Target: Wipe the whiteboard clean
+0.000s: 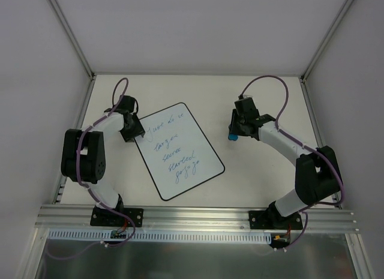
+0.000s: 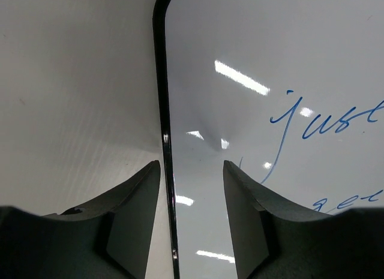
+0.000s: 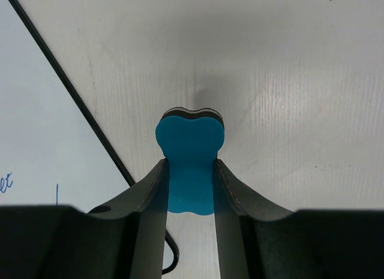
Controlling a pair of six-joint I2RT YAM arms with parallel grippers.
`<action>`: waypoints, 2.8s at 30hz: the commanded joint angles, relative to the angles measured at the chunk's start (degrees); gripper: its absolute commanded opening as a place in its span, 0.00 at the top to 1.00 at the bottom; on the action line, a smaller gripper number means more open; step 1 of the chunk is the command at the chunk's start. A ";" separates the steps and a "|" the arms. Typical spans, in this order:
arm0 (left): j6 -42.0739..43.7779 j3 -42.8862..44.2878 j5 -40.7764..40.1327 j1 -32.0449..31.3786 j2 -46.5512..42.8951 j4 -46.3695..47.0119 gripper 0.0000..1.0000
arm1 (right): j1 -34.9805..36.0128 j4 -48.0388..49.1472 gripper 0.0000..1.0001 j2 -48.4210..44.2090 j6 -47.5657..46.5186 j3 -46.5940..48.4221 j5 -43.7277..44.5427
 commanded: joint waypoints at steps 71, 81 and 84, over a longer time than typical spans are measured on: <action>8.23 16.34 3.11 -7.84 11.77 0.59 0.61 | 5.03 4.60 1.00 17.97 -23.40 19.66 -8.33; 13.94 20.30 7.41 -7.58 16.61 0.59 0.62 | 5.46 4.59 1.00 19.90 -24.19 20.37 -8.60; 14.12 19.78 7.59 -7.49 17.32 0.50 0.67 | 5.47 4.51 1.00 20.43 -24.02 20.11 -7.98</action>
